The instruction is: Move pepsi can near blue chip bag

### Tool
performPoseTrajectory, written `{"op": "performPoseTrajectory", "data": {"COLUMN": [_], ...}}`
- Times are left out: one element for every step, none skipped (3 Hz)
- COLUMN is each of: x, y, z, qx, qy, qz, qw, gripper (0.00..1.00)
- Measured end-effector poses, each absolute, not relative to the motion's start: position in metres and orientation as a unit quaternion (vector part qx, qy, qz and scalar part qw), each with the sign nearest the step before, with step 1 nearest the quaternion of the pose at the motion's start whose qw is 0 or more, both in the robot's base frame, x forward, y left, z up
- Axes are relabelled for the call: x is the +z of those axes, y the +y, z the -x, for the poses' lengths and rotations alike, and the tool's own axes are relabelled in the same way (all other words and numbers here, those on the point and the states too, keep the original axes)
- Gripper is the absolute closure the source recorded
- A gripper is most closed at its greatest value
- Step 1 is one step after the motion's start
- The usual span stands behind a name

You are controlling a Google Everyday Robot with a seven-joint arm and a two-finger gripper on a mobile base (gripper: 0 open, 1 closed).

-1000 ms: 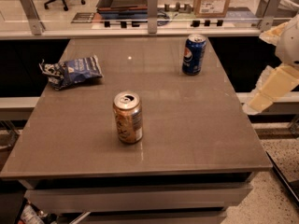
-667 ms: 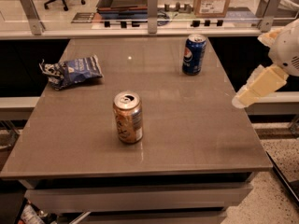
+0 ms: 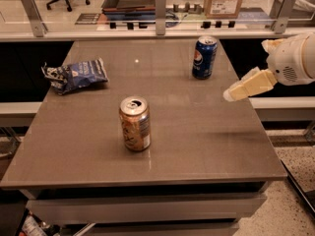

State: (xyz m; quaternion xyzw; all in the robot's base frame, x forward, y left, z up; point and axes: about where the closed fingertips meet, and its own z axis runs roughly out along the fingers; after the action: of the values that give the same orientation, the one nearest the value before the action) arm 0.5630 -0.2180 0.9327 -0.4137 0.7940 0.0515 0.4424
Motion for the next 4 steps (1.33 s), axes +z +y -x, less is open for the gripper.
{"op": "performPoseTrajectory", "data": {"x": [0.932, 0.926, 0.918, 0.914], "y": [-0.218, -0.206, -0.195, -0.194], "z": [-0.563, -0.576, -0.595, -0.616], "qx": [0.052, 0.06, 0.071, 0.081], "qy": [0.794, 0.791, 0.786, 0.78], "qz": [0.415, 0.41, 0.397, 0.379], "qw": [0.441, 0.45, 0.468, 0.492], "gripper": [0.0, 0.0, 0.0, 0.0]}}
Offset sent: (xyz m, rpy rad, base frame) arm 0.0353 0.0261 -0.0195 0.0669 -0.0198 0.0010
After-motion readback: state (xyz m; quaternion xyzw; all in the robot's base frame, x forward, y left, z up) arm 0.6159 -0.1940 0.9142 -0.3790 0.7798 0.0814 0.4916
